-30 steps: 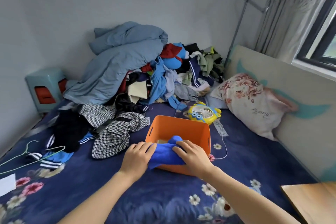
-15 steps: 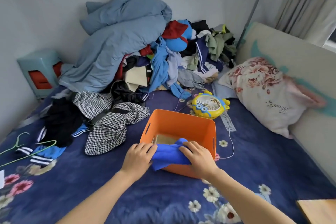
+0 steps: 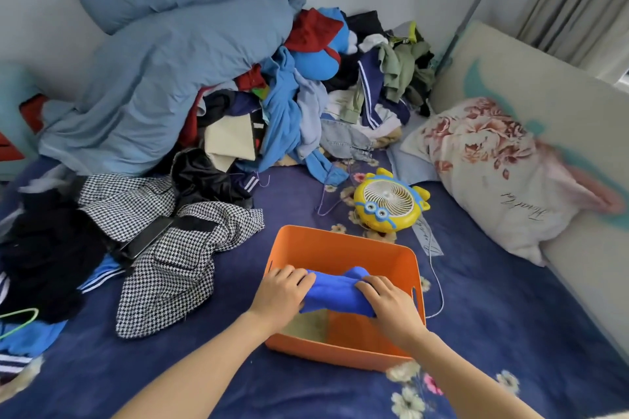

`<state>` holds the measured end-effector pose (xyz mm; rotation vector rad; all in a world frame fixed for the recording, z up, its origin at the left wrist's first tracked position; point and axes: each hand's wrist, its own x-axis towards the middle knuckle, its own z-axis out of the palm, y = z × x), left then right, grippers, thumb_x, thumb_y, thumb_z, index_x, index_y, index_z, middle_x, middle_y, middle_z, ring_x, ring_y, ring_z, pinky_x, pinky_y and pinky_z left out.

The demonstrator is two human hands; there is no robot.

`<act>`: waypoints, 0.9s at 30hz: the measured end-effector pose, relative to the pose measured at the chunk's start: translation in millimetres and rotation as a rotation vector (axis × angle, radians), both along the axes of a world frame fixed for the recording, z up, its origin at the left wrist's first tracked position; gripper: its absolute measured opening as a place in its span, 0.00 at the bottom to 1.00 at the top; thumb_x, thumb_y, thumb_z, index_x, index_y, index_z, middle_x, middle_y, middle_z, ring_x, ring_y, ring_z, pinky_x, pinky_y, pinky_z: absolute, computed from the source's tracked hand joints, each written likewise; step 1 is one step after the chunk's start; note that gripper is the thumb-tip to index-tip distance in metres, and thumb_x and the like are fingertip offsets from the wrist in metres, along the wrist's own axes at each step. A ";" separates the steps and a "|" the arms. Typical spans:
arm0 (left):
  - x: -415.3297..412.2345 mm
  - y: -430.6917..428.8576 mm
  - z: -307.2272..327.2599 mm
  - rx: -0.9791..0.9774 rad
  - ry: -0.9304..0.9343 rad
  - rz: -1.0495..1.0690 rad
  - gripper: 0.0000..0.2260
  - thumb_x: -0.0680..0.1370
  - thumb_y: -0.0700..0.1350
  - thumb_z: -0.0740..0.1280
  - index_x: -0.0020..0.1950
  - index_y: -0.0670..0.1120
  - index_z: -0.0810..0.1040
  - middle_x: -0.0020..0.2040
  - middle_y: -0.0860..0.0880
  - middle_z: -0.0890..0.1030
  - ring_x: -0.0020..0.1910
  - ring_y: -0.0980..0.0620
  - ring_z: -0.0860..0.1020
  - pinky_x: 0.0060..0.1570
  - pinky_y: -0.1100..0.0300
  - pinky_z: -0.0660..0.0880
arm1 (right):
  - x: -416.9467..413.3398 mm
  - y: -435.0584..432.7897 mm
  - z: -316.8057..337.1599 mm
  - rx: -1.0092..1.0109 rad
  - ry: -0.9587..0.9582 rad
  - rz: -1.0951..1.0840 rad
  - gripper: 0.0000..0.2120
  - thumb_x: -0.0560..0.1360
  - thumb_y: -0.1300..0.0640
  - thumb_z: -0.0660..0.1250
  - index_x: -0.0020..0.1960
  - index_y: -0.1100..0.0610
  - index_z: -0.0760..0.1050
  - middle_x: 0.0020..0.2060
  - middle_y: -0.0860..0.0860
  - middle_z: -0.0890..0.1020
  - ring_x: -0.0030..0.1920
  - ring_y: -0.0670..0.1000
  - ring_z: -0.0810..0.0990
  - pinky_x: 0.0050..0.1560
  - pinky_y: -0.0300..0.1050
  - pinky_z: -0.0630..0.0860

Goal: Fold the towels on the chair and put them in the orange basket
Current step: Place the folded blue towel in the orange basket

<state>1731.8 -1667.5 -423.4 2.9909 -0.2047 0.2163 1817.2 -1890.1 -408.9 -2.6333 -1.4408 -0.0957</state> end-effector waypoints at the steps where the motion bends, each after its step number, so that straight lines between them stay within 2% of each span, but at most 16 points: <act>1: 5.7 3.6 -7.1 -0.003 0.041 -0.011 0.32 0.46 0.44 0.77 0.46 0.49 0.70 0.34 0.54 0.78 0.30 0.52 0.77 0.27 0.65 0.72 | 2.6 3.8 -7.1 -0.027 0.033 -0.023 0.34 0.49 0.61 0.78 0.51 0.51 0.68 0.44 0.48 0.82 0.37 0.51 0.81 0.27 0.37 0.75; 4: 15.8 4.5 -31.6 0.030 0.179 -0.039 0.28 0.44 0.49 0.79 0.42 0.50 0.80 0.34 0.55 0.79 0.30 0.53 0.78 0.27 0.66 0.71 | 3.6 7.4 -28.4 -0.107 0.166 -0.082 0.34 0.48 0.57 0.79 0.50 0.49 0.68 0.42 0.45 0.82 0.37 0.48 0.81 0.26 0.35 0.72; 7: 30.8 3.1 -44.8 0.055 0.263 -0.053 0.27 0.43 0.50 0.79 0.40 0.51 0.82 0.33 0.56 0.79 0.29 0.54 0.78 0.28 0.66 0.73 | 12.7 4.8 -42.1 -0.153 0.229 -0.151 0.29 0.51 0.55 0.76 0.50 0.48 0.71 0.41 0.44 0.81 0.38 0.48 0.82 0.27 0.34 0.73; 9: 40.0 3.0 -48.7 0.056 0.304 -0.043 0.26 0.43 0.48 0.79 0.40 0.51 0.82 0.32 0.56 0.80 0.29 0.53 0.78 0.27 0.67 0.72 | 21.4 3.2 -45.5 -0.164 0.269 -0.200 0.23 0.61 0.58 0.69 0.56 0.51 0.74 0.49 0.47 0.81 0.47 0.52 0.81 0.36 0.38 0.76; 11: 51.7 5.0 -53.4 0.072 0.315 -0.043 0.25 0.44 0.47 0.79 0.40 0.51 0.82 0.32 0.56 0.79 0.29 0.53 0.78 0.25 0.66 0.71 | 29.9 7.3 -48.3 -0.211 0.337 -0.224 0.22 0.70 0.59 0.63 0.64 0.53 0.71 0.59 0.49 0.77 0.59 0.55 0.75 0.50 0.44 0.74; 12: 56.3 7.5 -53.4 0.086 0.309 -0.037 0.25 0.44 0.46 0.78 0.40 0.51 0.82 0.32 0.55 0.79 0.29 0.53 0.77 0.25 0.66 0.70 | 34.8 9.0 -50.0 -0.191 0.331 -0.227 0.22 0.72 0.59 0.62 0.66 0.53 0.69 0.62 0.49 0.75 0.62 0.54 0.72 0.53 0.45 0.73; 14: 68.4 13.4 -50.4 0.114 0.294 -0.012 0.25 0.45 0.45 0.78 0.41 0.51 0.82 0.33 0.55 0.79 0.29 0.52 0.77 0.25 0.65 0.69 | 50.9 15.3 -50.8 -0.173 0.341 -0.234 0.22 0.73 0.58 0.63 0.66 0.53 0.69 0.63 0.49 0.75 0.62 0.54 0.72 0.54 0.46 0.73; 16: 80.5 18.5 -48.7 0.126 0.285 0.027 0.25 0.46 0.44 0.77 0.42 0.50 0.82 0.34 0.55 0.79 0.31 0.52 0.77 0.26 0.64 0.68 | 66.4 24.2 -52.5 -0.135 0.327 -0.218 0.22 0.68 0.58 0.69 0.62 0.54 0.73 0.57 0.50 0.78 0.56 0.56 0.77 0.45 0.46 0.77; 18: 85.7 24.1 -53.8 0.131 0.251 0.030 0.21 0.51 0.43 0.75 0.43 0.48 0.81 0.36 0.54 0.80 0.34 0.51 0.78 0.29 0.61 0.68 | 75.2 32.3 -61.9 -0.141 0.369 -0.178 0.27 0.56 0.57 0.76 0.54 0.52 0.74 0.49 0.49 0.81 0.45 0.55 0.82 0.32 0.42 0.78; 20: 86.2 27.4 -73.5 0.118 0.220 0.031 0.13 0.61 0.41 0.65 0.44 0.47 0.81 0.39 0.52 0.82 0.41 0.50 0.79 0.37 0.58 0.68 | 77.9 43.1 -78.5 -0.209 0.389 -0.195 0.35 0.47 0.54 0.79 0.52 0.50 0.71 0.45 0.47 0.82 0.41 0.51 0.82 0.28 0.38 0.76; 21: 85.7 27.6 -86.2 0.116 0.237 0.041 0.13 0.63 0.41 0.63 0.44 0.46 0.82 0.40 0.51 0.83 0.44 0.50 0.80 0.41 0.57 0.71 | 78.4 49.0 -91.6 -0.229 0.430 -0.202 0.38 0.44 0.52 0.80 0.52 0.50 0.70 0.46 0.48 0.82 0.41 0.51 0.82 0.30 0.36 0.76; 23: 81.1 22.8 -114.9 0.135 0.407 0.092 0.17 0.62 0.42 0.72 0.49 0.43 0.82 0.48 0.46 0.84 0.52 0.48 0.81 0.49 0.56 0.77 | 74.0 58.5 -131.3 -0.319 0.493 -0.179 0.39 0.46 0.50 0.80 0.56 0.51 0.73 0.53 0.53 0.81 0.48 0.54 0.82 0.38 0.38 0.79; 24: 76.1 20.1 -124.2 0.152 0.554 0.125 0.23 0.64 0.43 0.74 0.58 0.40 0.78 0.58 0.42 0.80 0.61 0.46 0.76 0.57 0.52 0.74 | 68.4 61.6 -146.5 -0.372 0.526 -0.167 0.38 0.55 0.51 0.79 0.63 0.52 0.72 0.62 0.58 0.76 0.58 0.57 0.78 0.49 0.43 0.78; 25: 68.9 17.5 -140.9 0.170 0.711 0.159 0.27 0.70 0.43 0.70 0.68 0.38 0.69 0.68 0.38 0.71 0.70 0.43 0.67 0.66 0.49 0.66 | 62.0 65.1 -163.4 -0.439 0.566 -0.134 0.34 0.67 0.53 0.73 0.70 0.52 0.65 0.71 0.59 0.64 0.68 0.59 0.68 0.62 0.49 0.71; 26: 60.6 14.5 -156.7 0.217 0.847 0.162 0.27 0.76 0.42 0.63 0.73 0.39 0.60 0.73 0.37 0.60 0.74 0.41 0.57 0.71 0.47 0.56 | 54.6 66.9 -180.7 -0.544 0.619 -0.055 0.31 0.74 0.55 0.65 0.75 0.50 0.57 0.76 0.58 0.52 0.74 0.59 0.57 0.69 0.53 0.62; 27: 54.5 12.1 -164.7 0.235 0.960 0.169 0.26 0.78 0.42 0.59 0.74 0.40 0.56 0.75 0.37 0.56 0.75 0.40 0.53 0.72 0.46 0.52 | 48.3 70.0 -191.6 -0.602 0.688 -0.024 0.30 0.78 0.55 0.60 0.76 0.49 0.53 0.76 0.55 0.45 0.76 0.57 0.49 0.72 0.54 0.56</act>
